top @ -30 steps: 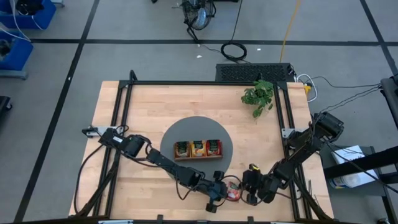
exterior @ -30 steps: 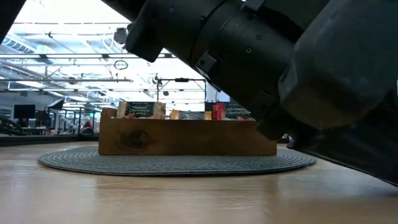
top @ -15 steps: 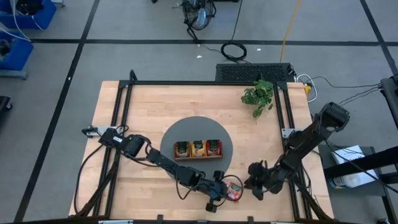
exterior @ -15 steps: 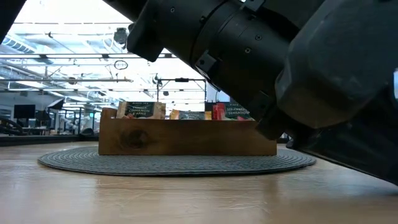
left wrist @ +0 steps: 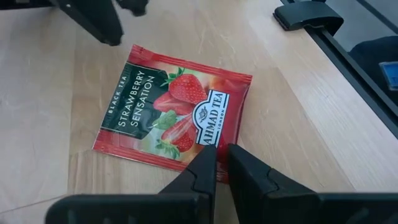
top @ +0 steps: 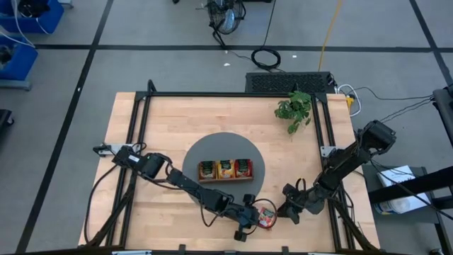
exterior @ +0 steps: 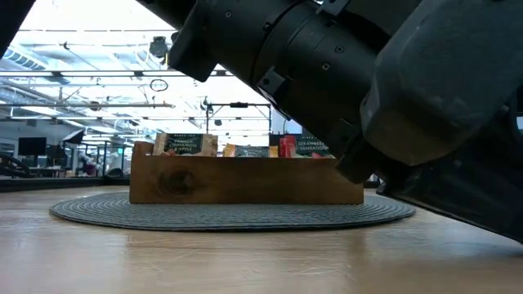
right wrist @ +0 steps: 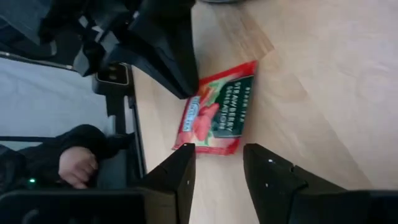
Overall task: Pick & Place Tea
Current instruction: Put the red tea bag into the right section of the wooden organizer
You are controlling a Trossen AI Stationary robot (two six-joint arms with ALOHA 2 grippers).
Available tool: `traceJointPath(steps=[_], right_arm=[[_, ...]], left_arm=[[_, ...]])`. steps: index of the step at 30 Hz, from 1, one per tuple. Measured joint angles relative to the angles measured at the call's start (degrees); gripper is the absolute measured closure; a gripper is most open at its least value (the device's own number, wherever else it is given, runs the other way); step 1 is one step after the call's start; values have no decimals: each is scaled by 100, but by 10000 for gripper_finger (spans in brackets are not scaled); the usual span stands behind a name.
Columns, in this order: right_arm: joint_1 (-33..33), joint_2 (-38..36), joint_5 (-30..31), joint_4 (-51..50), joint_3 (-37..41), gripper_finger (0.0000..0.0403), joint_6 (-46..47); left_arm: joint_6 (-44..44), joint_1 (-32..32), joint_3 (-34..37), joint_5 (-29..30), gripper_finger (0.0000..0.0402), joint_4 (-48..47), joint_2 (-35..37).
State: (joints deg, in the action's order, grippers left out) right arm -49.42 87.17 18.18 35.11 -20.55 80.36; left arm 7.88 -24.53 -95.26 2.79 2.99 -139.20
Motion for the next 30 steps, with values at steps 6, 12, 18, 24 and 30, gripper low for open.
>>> traceJointPath(steps=[6, 12, 18, 24, 30], right_arm=[[30, 64, -159, -37, 1, 278, 231], [28, 73, -201, -513, -67, 277, 471], [25, 77, -490, -1236, -484, 277, 471], [21, 88, -330, -1689, -709, 277, 414], [28, 90, -166, -1652, -709, 277, 283]], left_arm=[[-2, 8, 2, -2, 355, 6, 0], [-4, 8, 2, -2, 355, 8, 0], [-7, 8, 4, 0, 355, 9, 0], [-11, 8, 4, 3, 355, 13, 0], [-20, 8, 4, 4, 355, 13, 0]])
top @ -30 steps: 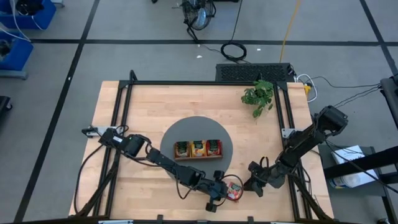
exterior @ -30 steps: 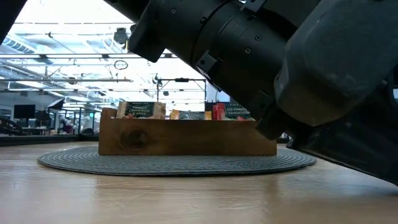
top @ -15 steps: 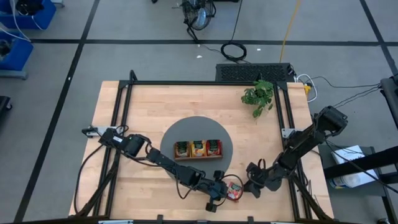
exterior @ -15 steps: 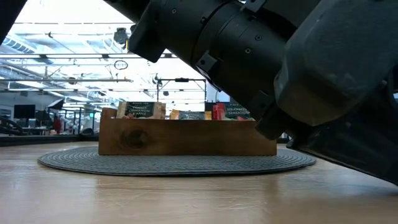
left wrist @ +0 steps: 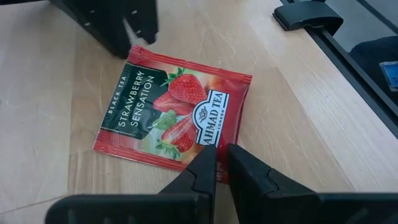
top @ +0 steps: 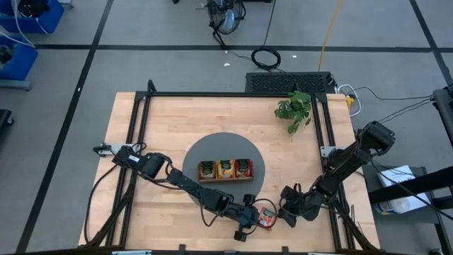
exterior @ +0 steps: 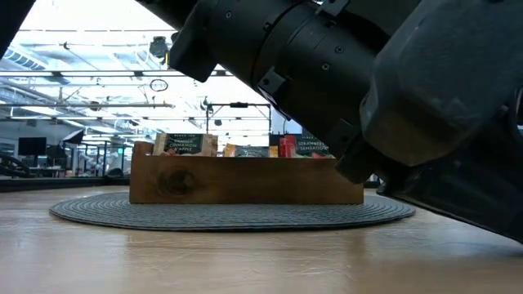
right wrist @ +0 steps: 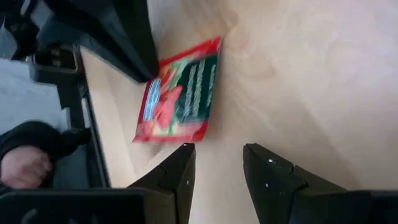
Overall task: Pick & Place Tea
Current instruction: Put the red tea bag into the right section of the wooden organizer
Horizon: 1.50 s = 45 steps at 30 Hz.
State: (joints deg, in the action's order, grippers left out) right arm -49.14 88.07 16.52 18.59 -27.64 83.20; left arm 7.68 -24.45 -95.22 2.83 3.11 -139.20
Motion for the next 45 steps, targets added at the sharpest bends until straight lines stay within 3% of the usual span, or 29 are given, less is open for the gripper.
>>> traceJointPath(steps=[33, 38, 45], right_arm=[[389, -4, 2, 46, 2, 281, -745], [420, -4, 141, 37, 2, 313, -949], [406, -4, 247, 39, 2, 393, -1414]], left_arm=[[-153, 240, 9, 102, 355, 299, -24], [-153, 247, 9, 153, 355, 304, -24], [-234, 247, 9, 213, 355, 331, -24]])
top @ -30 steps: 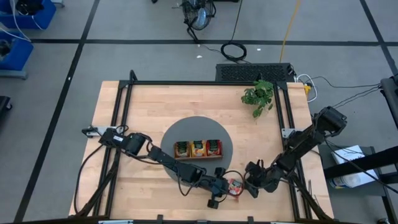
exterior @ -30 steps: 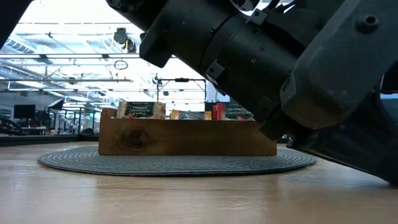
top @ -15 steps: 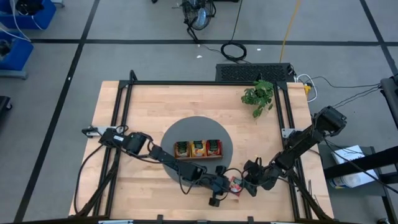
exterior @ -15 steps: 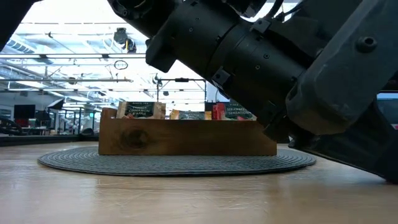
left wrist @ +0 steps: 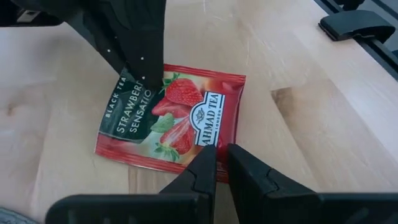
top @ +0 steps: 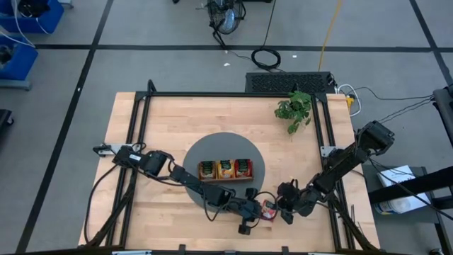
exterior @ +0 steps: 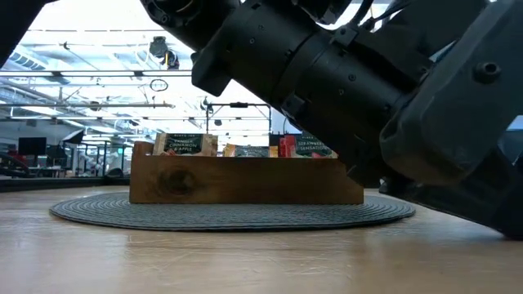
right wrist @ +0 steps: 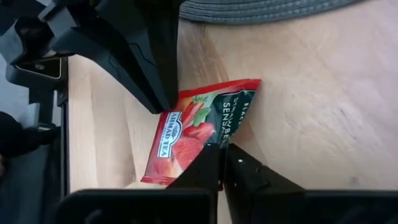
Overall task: Pick & Place Tea
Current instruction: Put the red tea bag into the right section of the wooden organizer
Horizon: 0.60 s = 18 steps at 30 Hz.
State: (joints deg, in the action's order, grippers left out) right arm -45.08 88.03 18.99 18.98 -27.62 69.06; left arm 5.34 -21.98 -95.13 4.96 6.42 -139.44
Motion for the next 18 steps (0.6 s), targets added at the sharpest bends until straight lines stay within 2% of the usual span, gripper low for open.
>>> traceJointPath(steps=[4, 8, 14, 18], right_arm=[[-11, 0, 70, -2, 0, 396, -140], [-77, -2, 96, 4, -2, 401, -269], [-214, -2, 194, 141, -2, 402, -501], [-229, -2, 170, 693, -4, 402, -1203]], left_arm=[[-150, -25, 0, 83, 355, 8, 36], [-229, -154, 20, 125, 355, -402, 317], [-165, -587, 0, 109, 355, -1789, 979], [72, -950, 9, 354, 355, -2707, 1091]])
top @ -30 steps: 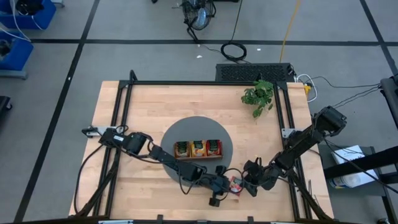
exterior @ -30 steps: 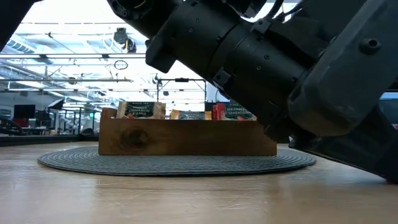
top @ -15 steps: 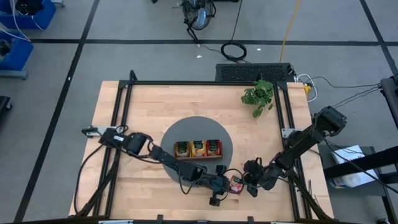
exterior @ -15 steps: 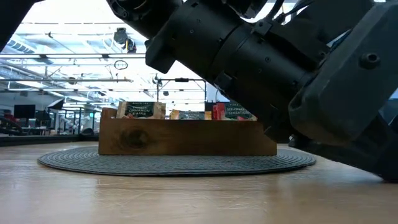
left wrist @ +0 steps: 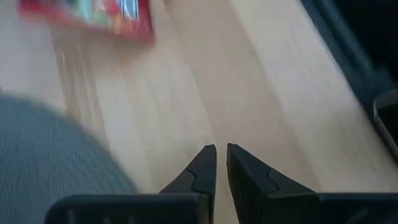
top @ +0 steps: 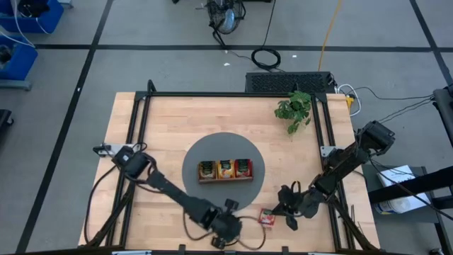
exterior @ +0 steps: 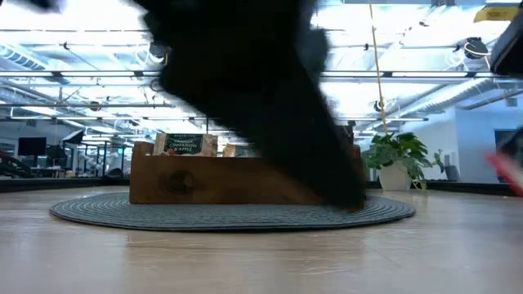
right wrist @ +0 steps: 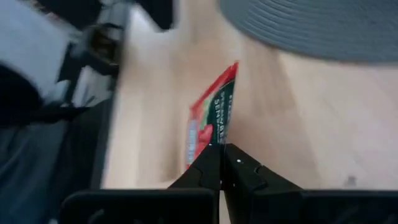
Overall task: Pick & Place Tea
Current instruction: Put the red tea bag into the right section of the wooden organizer
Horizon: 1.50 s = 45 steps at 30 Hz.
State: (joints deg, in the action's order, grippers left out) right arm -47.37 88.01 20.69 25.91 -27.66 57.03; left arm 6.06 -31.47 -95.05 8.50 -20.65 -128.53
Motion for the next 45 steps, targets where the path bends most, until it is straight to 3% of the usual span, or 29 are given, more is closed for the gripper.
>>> traceJointPath(steps=[4, 8, 10, 15, 19, 23, 30, 34, 45], right_arm=[[150, -117, -218, 337, -29, 402, -949], [465, -455, -308, -49, -302, 403, -2032], [667, -715, -200, -559, -548, 403, -2674], [1273, -1174, 756, -2252, -1429, 403, -4149], [1842, -1049, 763, -2984, -1919, 403, -5012], [2190, -793, 755, -3556, -2223, 403, -5474], [2548, -374, 608, -3330, -2394, 403, -6095], [2636, -182, 604, -3317, -2470, 403, -6197], [2868, -72, 140, -3565, -2468, 403, -5925]], left_arm=[[249, -359, -4, 639, 355, -628, 46], [682, -550, -4, 1072, 355, -1111, 44], [842, -600, -4, 1300, 355, -1188, 44], [1154, -657, -9, 1516, 355, -1299, 44], [1448, -664, -11, 1516, 355, -1477, 44], [1694, -805, -11, 1629, 355, -1700, 46], [2000, -1183, -11, 2262, 355, -1855, 347], [2263, -1397, -15, 2754, 355, -1997, 490], [2519, -1634, -17, 3159, 355, -2306, 501]])
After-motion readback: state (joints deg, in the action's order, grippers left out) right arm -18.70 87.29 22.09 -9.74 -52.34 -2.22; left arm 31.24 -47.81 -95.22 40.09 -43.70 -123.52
